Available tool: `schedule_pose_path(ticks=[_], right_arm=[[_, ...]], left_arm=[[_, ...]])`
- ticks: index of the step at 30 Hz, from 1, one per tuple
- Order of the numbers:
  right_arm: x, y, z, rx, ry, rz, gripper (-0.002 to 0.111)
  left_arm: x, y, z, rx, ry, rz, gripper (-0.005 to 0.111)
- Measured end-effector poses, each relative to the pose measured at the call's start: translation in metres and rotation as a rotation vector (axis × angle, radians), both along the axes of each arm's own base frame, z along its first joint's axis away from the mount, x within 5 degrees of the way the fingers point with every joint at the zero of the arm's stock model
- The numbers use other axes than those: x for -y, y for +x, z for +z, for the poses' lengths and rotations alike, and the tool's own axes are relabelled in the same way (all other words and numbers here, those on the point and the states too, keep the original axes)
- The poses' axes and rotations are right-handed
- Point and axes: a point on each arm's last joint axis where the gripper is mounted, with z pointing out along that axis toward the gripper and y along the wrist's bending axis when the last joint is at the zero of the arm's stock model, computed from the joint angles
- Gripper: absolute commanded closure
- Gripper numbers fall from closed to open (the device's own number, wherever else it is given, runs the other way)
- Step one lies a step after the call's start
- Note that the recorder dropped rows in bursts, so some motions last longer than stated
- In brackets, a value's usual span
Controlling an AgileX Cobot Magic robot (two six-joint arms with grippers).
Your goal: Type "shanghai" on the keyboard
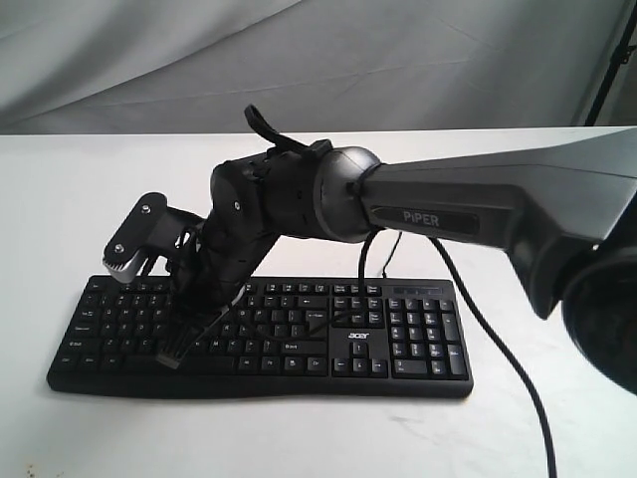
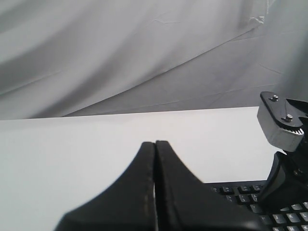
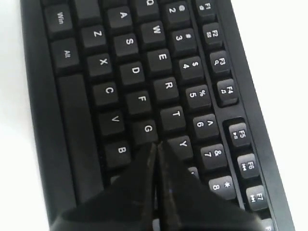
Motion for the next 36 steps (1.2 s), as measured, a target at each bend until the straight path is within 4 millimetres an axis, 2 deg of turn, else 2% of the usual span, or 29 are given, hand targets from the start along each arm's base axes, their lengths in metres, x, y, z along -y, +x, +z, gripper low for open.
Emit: schedule_pose_path(ticks=[16,23,36], right_arm=[[-0.001,0.001,0.002,0.008,0.02,0.0,0.108],[-0.002,0.0,-0.009,-0.008,0.003,-0.002,0.108],[-0.002,0.0,-0.016,-0.017,-0.002,-0.005,0.108]], left_arm=[[0.0,0.0,0.0,0.0,0.0,0.0,0.107],[0.0,0.0,0.0,0.0,0.0,0.0,0.107],[0.0,0.0,0.0,0.0,0.0,0.0,0.107]])
